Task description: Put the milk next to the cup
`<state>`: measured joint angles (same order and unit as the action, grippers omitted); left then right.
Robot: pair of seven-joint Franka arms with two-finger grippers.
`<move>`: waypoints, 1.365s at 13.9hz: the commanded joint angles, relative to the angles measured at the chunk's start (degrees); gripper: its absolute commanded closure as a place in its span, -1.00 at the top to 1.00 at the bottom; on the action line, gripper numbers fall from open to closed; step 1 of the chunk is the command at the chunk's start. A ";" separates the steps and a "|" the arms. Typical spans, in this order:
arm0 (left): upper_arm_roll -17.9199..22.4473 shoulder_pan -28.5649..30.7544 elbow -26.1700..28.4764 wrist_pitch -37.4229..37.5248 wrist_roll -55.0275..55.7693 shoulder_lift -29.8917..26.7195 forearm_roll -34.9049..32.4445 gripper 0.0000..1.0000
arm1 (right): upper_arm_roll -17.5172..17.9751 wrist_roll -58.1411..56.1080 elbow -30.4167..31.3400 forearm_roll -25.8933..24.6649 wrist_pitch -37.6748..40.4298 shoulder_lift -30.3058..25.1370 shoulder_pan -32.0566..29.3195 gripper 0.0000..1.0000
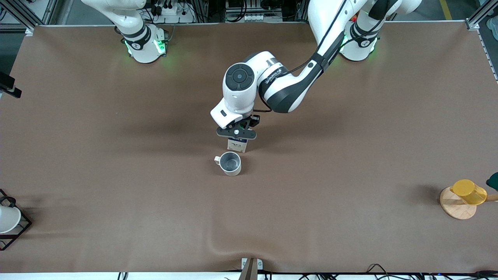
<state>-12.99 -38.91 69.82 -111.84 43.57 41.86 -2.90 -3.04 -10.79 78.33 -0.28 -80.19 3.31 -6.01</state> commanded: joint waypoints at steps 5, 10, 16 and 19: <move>1.04 -0.64 -2.05 -1.10 0.99 1.73 0.18 -0.19 | 1.20 -0.46 1.73 0.28 -0.15 -0.94 -0.32 1.00; 1.04 -0.64 -1.79 -3.12 3.28 2.26 0.26 0.99 | 1.72 -0.37 3.23 1.95 -0.32 -1.64 -0.05 1.00; 0.43 -0.55 -1.79 -1.81 3.89 -0.01 2.10 1.00 | 1.64 -0.37 7.71 3.89 -3.57 -4.46 0.03 1.00; 0.69 -0.02 -1.79 1.96 3.98 -4.92 3.33 1.00 | 1.72 -0.37 7.72 3.89 -3.48 -4.46 0.30 1.00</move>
<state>-12.90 -38.94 67.67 -113.17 46.48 41.24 -1.18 -1.35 -10.83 83.76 2.88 -82.76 0.85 -5.94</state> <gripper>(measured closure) 0.000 0.000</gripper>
